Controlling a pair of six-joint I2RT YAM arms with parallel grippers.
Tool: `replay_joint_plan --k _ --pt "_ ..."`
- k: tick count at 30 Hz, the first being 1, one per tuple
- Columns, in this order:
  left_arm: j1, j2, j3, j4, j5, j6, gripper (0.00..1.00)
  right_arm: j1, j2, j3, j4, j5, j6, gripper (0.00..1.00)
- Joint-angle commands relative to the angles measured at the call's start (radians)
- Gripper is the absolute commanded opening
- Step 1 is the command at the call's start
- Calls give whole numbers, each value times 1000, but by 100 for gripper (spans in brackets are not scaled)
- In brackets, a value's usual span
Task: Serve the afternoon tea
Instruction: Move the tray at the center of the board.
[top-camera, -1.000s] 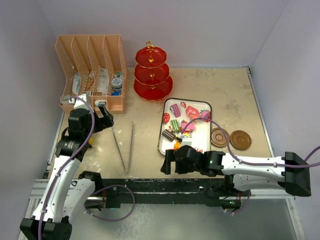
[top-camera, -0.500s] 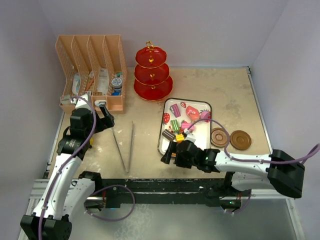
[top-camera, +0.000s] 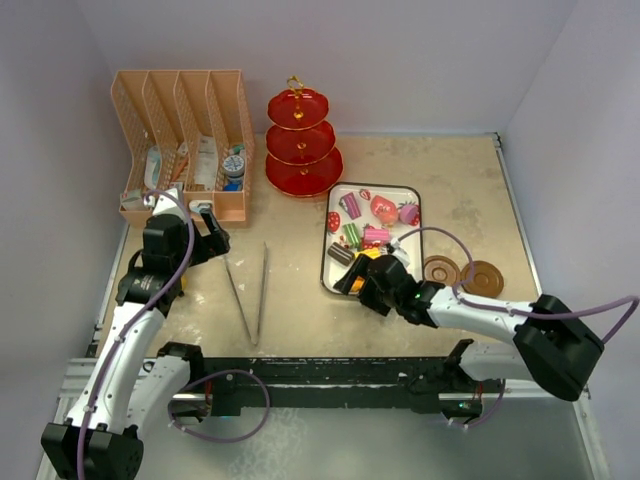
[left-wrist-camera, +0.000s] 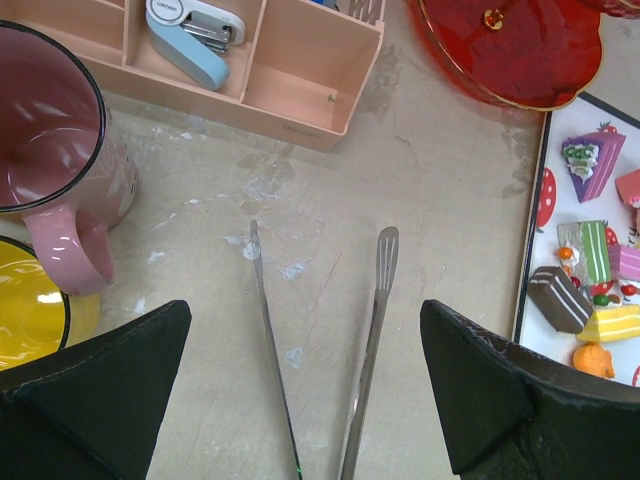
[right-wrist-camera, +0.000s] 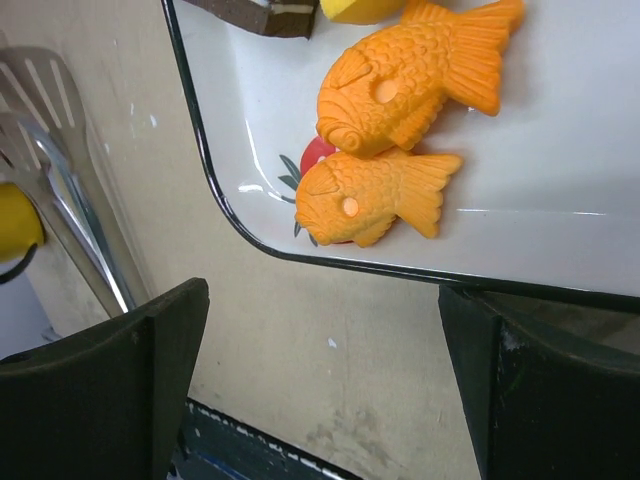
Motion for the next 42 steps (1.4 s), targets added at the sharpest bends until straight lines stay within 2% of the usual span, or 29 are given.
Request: replay_joint_plan --k 1,6,10,18,24,30,36,42 --pt "-2 0 -4 47 8 -15 94 -74 41 59 30 10 -72 99" --pt "-7 1 -4 47 9 -17 94 -83 57 108 -1 -2 -140 99" --pt "-12 -2 -4 45 9 -21 94 -85 3 88 -25 19 -150 99" --pt "-18 1 -4 44 6 -21 94 -61 -1 74 139 -212 -300 99" --pt "-18 6 -4 46 4 -17 94 9 150 215 149 -243 -414 99" --pt "-18 11 -1 47 -5 -14 94 60 335 348 163 -238 -434 99" --pt "-18 17 0 44 -11 -10 94 44 455 422 62 -155 -422 99" --pt "-18 27 0 46 -10 -7 94 -56 477 397 22 -132 -464 99"
